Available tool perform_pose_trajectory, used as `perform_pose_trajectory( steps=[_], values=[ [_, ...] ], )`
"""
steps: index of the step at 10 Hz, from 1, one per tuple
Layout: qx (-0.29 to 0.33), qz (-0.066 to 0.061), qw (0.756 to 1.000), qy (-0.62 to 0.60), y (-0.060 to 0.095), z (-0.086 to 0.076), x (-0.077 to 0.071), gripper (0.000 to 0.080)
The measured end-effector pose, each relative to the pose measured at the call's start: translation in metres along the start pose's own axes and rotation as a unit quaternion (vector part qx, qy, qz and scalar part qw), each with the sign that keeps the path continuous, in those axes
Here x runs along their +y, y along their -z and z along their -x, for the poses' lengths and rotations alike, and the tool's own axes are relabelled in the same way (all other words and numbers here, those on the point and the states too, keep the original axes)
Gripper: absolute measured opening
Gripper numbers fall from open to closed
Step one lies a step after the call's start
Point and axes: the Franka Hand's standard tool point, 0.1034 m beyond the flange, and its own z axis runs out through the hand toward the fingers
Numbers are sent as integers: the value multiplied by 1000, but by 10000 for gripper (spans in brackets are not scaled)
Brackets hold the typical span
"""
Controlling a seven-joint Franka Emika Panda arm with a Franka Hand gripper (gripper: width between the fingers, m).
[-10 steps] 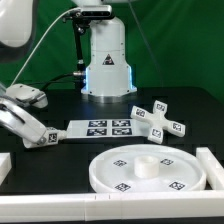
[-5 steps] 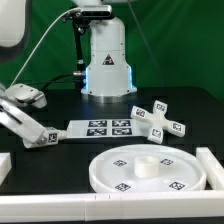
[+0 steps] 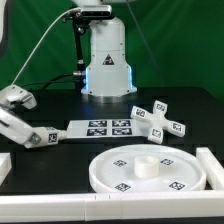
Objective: Assemble round table
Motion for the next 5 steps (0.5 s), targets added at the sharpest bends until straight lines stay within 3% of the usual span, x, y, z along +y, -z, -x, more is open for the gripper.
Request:
perform_pose_trajectory(
  steps=[4, 5],
  values=[
    [0, 1, 1000, -2, -3, -1, 2, 648],
    [0, 1, 1000, -2, -3, -1, 2, 526]
  ],
)
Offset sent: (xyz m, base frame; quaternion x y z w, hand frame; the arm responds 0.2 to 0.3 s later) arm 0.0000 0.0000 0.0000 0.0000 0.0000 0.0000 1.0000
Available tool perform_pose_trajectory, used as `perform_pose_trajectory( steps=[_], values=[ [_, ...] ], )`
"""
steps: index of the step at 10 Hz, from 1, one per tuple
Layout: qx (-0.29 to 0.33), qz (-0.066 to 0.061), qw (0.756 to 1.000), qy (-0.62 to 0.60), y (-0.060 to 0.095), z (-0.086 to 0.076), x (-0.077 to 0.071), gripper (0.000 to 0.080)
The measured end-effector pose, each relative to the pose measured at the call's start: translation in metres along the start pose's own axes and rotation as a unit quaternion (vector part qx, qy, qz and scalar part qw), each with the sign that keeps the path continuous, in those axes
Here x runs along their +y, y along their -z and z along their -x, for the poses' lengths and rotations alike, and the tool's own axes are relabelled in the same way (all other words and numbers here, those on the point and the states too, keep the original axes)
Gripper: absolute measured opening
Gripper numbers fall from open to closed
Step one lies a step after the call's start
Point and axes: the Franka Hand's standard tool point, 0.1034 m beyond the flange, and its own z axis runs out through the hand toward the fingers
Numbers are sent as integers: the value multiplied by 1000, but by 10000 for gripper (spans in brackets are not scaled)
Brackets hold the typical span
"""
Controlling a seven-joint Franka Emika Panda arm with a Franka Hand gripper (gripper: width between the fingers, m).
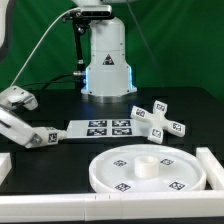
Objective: Assemble round table
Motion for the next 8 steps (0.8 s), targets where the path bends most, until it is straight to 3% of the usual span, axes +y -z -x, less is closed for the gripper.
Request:
perform_pose_trajectory(
  steps=[1, 5, 8],
  values=[
    [0, 0, 1000, 0, 0, 0, 0, 402],
    [2, 3, 1000, 1, 1, 2, -4, 404],
    [45, 22, 997, 62, 27, 48, -67, 404]
  ],
)
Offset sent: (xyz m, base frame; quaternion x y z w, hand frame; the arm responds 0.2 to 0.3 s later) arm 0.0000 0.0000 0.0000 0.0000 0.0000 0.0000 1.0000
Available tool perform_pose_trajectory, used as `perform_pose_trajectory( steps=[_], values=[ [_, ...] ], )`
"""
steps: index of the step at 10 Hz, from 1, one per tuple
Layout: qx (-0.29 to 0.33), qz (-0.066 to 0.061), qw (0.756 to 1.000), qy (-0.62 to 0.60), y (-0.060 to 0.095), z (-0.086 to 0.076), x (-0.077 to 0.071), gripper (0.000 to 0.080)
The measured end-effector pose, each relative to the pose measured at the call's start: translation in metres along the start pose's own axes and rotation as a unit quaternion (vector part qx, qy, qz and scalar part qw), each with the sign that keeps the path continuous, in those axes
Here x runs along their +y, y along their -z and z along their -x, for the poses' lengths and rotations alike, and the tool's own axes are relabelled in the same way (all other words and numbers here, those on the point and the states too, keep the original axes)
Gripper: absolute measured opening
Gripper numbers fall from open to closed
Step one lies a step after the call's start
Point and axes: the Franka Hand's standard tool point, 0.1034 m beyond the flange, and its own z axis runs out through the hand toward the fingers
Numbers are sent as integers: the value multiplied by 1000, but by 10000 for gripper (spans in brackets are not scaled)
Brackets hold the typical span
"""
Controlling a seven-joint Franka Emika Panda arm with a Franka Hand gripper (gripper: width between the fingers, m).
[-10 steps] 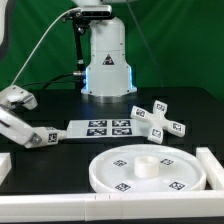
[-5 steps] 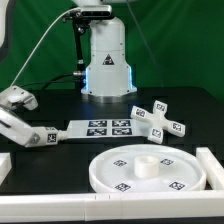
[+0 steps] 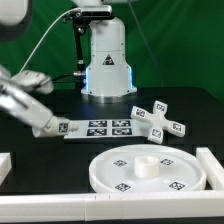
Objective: Assemble round table
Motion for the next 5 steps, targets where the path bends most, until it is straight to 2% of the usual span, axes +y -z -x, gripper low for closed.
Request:
perform_pose_trajectory(
  steps=[1, 2, 5],
  values=[
    [36, 13, 999, 24, 6, 8, -15, 406],
    [59, 20, 998, 29, 2, 10, -15, 406],
    [161, 16, 986, 45, 3, 3, -26, 407]
  ],
)
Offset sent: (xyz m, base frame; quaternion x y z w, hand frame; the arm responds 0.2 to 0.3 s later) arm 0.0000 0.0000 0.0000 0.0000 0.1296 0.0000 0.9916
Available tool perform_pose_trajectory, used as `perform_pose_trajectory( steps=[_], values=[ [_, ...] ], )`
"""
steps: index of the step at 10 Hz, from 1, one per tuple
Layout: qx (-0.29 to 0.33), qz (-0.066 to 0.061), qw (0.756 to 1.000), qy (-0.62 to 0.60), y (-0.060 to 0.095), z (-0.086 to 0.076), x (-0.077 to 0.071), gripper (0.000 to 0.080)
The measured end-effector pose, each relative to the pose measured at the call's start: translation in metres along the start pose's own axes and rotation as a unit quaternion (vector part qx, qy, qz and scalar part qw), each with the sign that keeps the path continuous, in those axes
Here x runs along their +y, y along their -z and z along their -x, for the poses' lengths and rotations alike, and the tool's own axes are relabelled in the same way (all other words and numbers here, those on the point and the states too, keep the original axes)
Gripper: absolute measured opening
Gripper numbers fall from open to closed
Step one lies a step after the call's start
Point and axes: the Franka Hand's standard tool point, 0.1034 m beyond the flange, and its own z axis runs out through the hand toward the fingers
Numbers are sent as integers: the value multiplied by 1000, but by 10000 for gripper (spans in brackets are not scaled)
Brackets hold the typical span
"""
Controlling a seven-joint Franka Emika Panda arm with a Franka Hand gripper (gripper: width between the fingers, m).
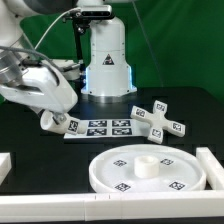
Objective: Assemble round table
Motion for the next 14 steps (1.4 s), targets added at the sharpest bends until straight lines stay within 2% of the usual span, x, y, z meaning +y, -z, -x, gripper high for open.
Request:
perform_pose_trajectory(
  steps=[1, 2, 3, 4, 5, 8, 9, 11, 12, 14],
  values=[
    [31, 12, 999, 8, 8, 7, -21, 407],
    [58, 18, 997, 40, 20, 18, -52, 407],
    [97, 43, 990, 90, 29, 26, -82, 407],
    [122, 63, 982, 133, 26, 34, -101, 407],
    [143, 67, 976, 149, 17, 38, -107, 407],
    [251, 34, 953, 164, 15, 31, -115, 407],
    [275, 29, 946, 172, 13, 36, -121, 407],
    [328, 18, 921, 211, 15, 61, -167, 407],
    [350, 12, 911, 216, 6, 76, -179, 407],
    [373, 18, 901, 222, 3, 75, -177, 407]
  ],
)
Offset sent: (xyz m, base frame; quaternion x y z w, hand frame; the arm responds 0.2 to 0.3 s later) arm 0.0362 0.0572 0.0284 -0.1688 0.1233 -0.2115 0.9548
